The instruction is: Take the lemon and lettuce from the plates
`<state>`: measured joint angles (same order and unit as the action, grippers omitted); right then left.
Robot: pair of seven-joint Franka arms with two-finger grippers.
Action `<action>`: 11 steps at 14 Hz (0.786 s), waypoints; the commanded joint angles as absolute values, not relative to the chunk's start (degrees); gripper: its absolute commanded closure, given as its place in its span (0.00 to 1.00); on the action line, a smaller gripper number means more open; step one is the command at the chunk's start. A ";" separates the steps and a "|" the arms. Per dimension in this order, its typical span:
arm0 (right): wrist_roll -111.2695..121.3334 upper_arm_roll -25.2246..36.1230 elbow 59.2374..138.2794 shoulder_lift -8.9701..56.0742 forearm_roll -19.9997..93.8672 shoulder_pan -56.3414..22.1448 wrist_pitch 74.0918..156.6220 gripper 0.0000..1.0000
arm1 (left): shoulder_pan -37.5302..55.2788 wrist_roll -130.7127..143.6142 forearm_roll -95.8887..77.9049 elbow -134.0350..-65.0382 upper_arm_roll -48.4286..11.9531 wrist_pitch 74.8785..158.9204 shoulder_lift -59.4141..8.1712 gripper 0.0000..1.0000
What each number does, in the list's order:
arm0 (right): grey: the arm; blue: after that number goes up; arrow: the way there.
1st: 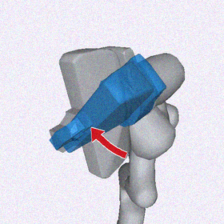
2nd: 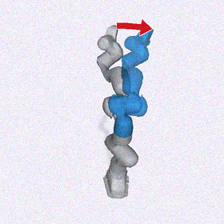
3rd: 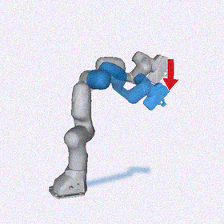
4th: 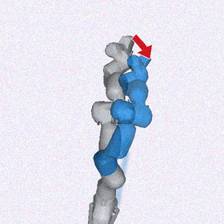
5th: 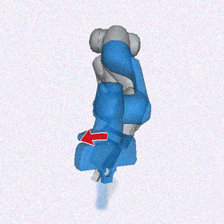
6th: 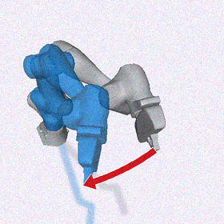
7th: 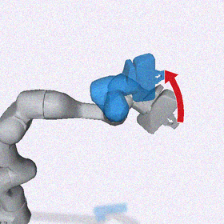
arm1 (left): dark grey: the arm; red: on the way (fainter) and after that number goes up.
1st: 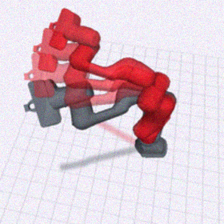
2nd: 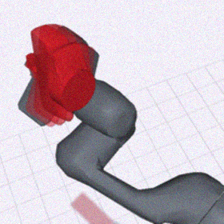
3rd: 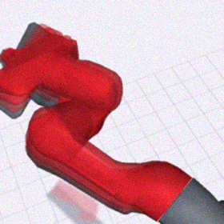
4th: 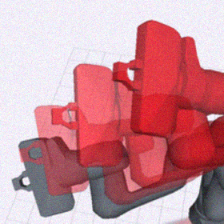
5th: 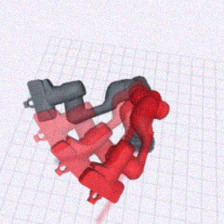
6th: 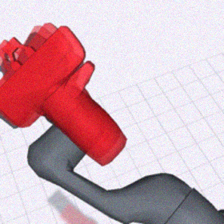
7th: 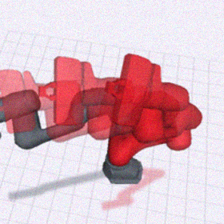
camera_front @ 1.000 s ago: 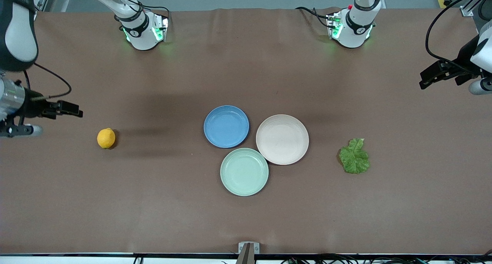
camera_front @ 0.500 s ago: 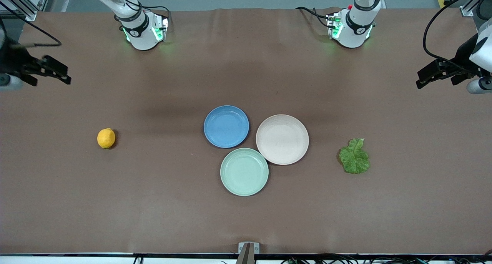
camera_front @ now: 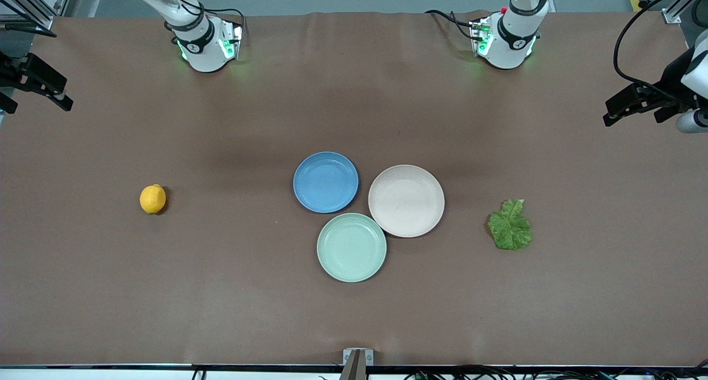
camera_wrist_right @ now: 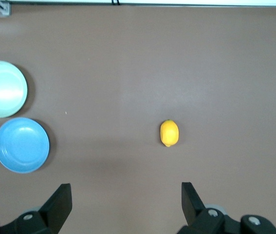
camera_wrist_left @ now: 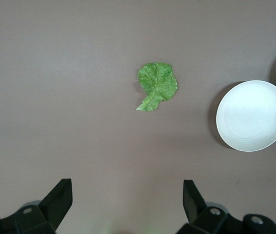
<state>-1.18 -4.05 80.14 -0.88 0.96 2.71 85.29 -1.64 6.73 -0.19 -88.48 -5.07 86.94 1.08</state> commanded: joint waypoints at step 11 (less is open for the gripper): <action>-4.40 -1.76 76.20 3.78 -1.67 0.61 85.60 0.00 | -1.85 3.07 -0.53 -88.59 -5.27 87.19 1.67 0.00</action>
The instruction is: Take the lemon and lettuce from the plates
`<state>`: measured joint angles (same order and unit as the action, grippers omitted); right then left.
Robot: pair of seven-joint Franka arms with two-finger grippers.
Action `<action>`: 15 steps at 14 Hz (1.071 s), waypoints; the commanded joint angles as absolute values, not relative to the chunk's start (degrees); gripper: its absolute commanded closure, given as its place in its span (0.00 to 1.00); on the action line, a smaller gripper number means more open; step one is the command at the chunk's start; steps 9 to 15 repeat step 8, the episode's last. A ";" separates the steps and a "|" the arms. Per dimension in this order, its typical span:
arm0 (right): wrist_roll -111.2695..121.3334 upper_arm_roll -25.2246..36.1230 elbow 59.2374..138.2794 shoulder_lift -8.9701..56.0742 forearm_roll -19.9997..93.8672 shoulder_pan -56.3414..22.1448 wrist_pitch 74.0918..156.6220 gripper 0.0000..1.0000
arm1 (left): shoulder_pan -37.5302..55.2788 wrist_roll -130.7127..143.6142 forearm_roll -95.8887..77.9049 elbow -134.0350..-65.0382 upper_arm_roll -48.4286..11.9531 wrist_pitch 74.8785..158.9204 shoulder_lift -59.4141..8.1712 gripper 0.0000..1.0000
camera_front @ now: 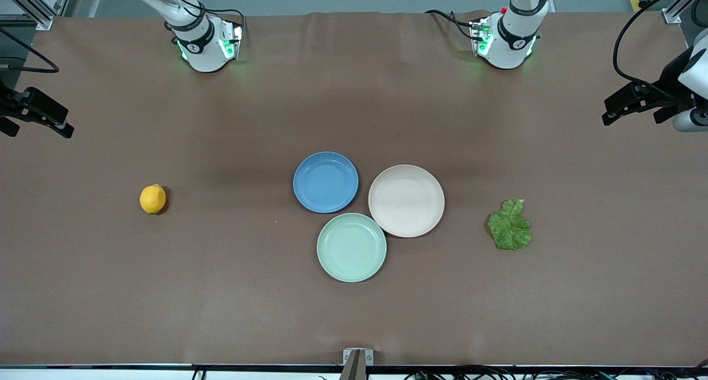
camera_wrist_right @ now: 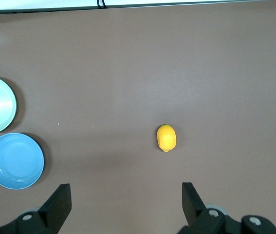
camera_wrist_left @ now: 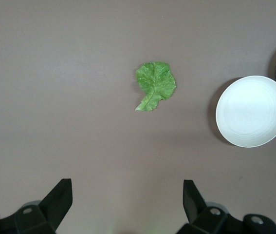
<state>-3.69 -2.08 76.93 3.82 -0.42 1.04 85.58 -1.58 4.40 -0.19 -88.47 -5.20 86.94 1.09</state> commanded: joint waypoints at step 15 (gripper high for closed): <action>-4.48 -1.58 76.64 4.22 -1.06 1.93 86.66 0.00 | -1.76 3.16 -0.53 -88.59 -5.27 87.19 1.67 0.00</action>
